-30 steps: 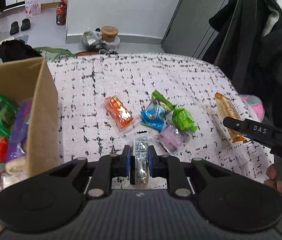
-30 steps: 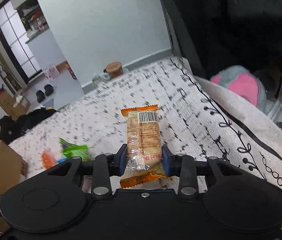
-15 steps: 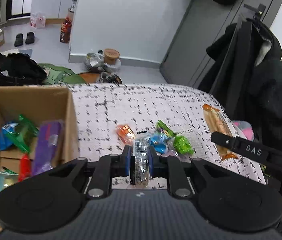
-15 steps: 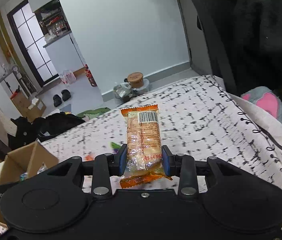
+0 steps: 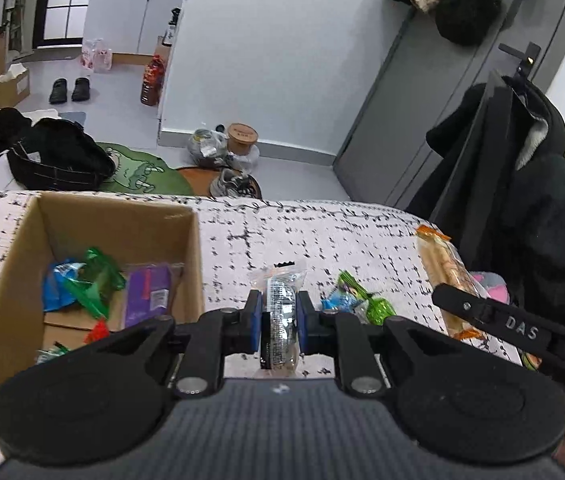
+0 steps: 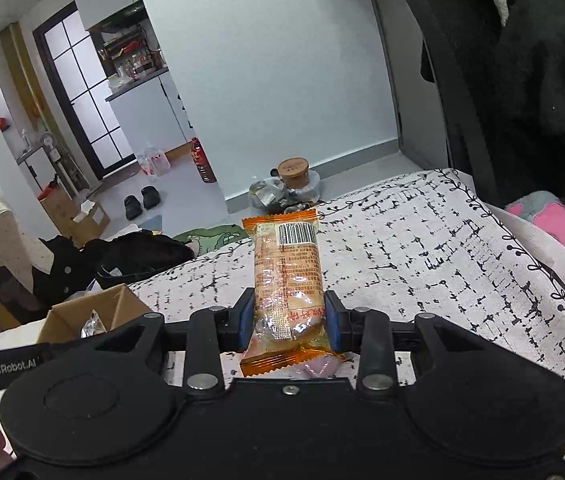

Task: Organize snacks
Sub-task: 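Carry both packs over the cardboard box and open both tools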

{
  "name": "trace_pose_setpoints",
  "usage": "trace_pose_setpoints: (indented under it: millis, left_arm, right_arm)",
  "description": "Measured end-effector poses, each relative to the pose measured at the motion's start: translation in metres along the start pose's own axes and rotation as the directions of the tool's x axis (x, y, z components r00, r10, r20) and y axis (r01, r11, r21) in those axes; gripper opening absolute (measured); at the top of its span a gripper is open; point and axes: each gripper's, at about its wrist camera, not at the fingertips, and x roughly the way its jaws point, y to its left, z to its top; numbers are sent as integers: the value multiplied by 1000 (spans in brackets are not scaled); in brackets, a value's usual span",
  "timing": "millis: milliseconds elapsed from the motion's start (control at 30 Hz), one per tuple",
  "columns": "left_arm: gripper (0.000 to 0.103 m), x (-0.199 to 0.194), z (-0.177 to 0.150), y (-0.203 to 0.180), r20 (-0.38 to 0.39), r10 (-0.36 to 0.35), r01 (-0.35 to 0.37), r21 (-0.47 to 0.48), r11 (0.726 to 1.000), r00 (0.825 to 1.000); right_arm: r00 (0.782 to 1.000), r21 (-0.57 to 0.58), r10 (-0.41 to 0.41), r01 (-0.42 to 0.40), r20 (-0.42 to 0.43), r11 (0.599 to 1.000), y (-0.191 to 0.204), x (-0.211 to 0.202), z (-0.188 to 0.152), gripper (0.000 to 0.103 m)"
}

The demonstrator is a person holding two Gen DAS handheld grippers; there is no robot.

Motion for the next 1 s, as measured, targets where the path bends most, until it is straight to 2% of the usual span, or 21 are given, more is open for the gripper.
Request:
trace_pose_setpoints:
  millis: [400,667,1000]
  left_arm:
    - [16,-16,9,23,48,37,-38,4,999,998]
    - [16,-24,17,54,67,87,-85,-32,996,994]
    - [17,-16,20,97,34,138,-135,-67,989,990]
  right_arm:
    - [999,-31,17,-16,29,999,29,-12,2,34]
    - [999,-62,35,-33,33,998,56,-8,2,34]
    - [997,-104,80,-81,-11,991,101,15,-11,34]
